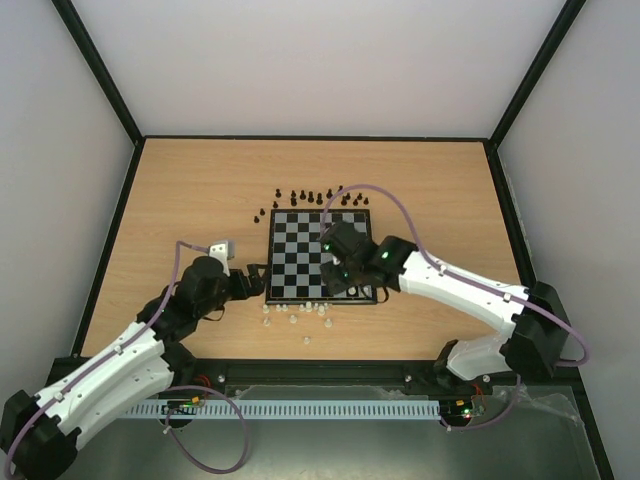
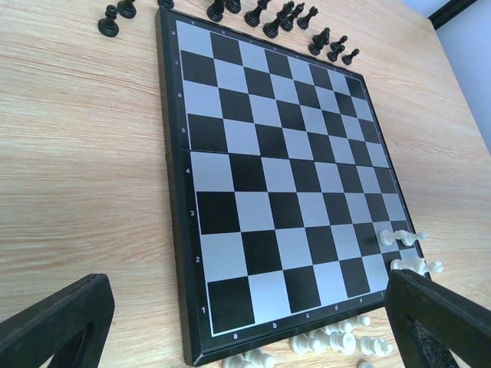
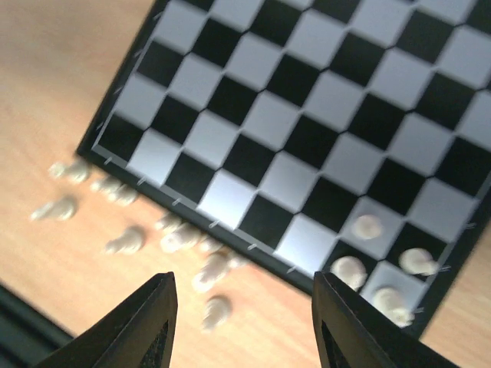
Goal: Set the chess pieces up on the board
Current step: Pick up the chess piece at the center of the board.
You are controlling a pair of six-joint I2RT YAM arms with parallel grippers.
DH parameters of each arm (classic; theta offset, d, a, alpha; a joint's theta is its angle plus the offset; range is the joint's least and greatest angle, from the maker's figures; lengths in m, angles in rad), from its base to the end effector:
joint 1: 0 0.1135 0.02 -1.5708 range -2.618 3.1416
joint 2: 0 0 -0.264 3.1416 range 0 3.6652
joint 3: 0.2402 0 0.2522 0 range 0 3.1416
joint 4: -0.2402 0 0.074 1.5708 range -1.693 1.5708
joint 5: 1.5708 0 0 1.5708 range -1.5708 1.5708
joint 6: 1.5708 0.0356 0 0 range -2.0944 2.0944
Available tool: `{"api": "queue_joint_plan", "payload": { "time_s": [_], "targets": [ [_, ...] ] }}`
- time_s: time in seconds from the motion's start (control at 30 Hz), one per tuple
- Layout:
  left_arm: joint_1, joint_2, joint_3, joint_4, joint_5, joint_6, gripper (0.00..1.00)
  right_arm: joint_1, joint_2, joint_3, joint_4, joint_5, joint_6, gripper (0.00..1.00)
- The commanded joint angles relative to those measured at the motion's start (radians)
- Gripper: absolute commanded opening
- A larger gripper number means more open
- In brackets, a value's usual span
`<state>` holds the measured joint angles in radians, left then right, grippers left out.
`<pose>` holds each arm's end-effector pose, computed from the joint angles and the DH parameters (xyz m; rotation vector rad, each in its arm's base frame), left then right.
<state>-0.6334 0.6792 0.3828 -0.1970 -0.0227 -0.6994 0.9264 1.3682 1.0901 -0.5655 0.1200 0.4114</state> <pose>0.1318 -0.0958 0.2133 -0.0860 2.1604 -0.7795 0.1786 0.2306 0.2809 -0.5721 2.3935 0.4646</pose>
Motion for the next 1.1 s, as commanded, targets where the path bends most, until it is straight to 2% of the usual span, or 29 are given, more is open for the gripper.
{"api": "queue_joint_plan", "payload": {
  "time_s": [0.0,0.17,0.37,0.7,1.07],
  "targets": [
    [0.007,-0.056,-0.027,-0.041,-0.015,-0.055,1.0,0.134,-0.008,-0.043,-0.04,-0.001,0.072,0.49],
    [0.008,-0.157,-0.058,-0.051,-0.05,-0.113,1.0,0.253,0.023,-0.093,-0.01,-0.045,0.097,0.46],
    [0.008,-0.253,-0.066,-0.093,-0.1,-0.152,1.0,0.293,0.136,-0.121,0.048,-0.046,0.084,0.41],
    [0.007,-0.256,-0.088,-0.104,-0.1,-0.158,1.0,0.338,0.289,-0.096,0.132,-0.08,0.073,0.39],
    [0.008,-0.235,-0.108,-0.079,-0.101,-0.157,1.0,0.345,0.312,-0.081,0.134,-0.062,0.076,0.38]
  ]
}}
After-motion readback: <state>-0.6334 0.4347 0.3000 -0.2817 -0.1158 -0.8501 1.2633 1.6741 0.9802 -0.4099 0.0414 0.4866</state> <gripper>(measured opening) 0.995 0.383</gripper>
